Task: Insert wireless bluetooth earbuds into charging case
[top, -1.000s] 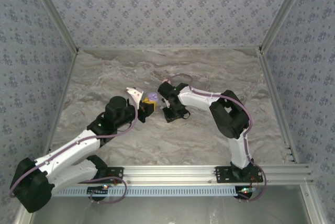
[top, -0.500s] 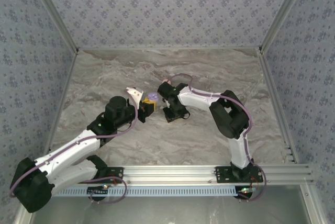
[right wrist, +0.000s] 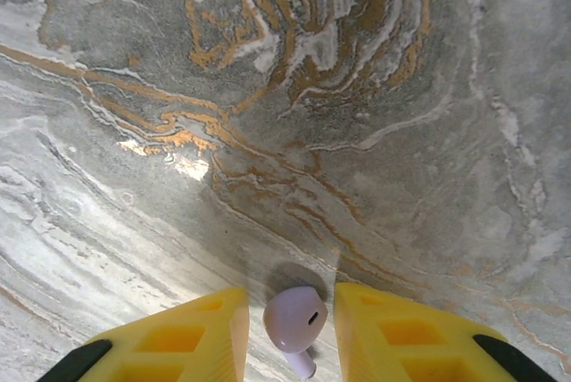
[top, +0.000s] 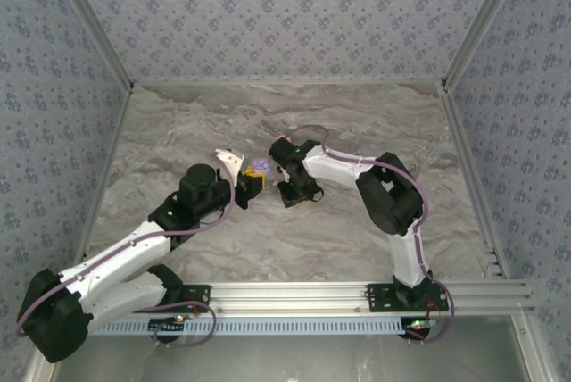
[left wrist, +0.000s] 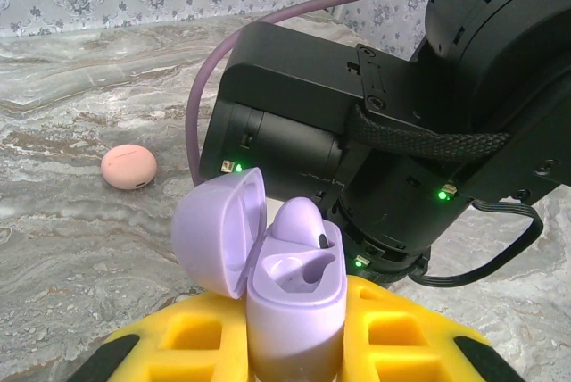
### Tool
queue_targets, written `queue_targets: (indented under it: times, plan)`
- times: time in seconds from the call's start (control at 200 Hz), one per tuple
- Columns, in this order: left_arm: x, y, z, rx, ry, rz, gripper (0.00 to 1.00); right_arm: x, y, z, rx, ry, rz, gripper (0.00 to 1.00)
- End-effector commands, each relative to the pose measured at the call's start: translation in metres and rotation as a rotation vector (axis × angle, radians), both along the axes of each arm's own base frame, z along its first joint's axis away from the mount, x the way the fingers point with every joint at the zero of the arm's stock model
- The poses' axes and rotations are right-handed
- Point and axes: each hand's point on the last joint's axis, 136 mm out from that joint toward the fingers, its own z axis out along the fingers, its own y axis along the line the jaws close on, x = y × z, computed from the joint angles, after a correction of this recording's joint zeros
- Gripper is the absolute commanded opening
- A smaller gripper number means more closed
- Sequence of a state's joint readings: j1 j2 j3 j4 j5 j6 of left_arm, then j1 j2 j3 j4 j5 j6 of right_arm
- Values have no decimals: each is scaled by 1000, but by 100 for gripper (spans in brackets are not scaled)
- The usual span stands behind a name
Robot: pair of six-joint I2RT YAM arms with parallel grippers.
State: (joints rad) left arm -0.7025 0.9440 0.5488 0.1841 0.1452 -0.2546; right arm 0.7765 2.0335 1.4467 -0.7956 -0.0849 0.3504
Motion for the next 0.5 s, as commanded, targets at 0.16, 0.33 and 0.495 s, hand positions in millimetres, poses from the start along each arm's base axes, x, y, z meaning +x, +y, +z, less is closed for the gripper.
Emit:
queue_targets:
  times: [0.16,0.33,0.495]
  plan:
    - [1,-4,26,-46,-53,-12,20,-7,-3,-10,-40,41,14,34]
    - [0,-4,25,-44,-53,-13,20,-10,-4,-15,-55,51,26,34]
    - [0,-4,24,-43,-52,-13,20,-11,-5,-21,-84,43,24,31]
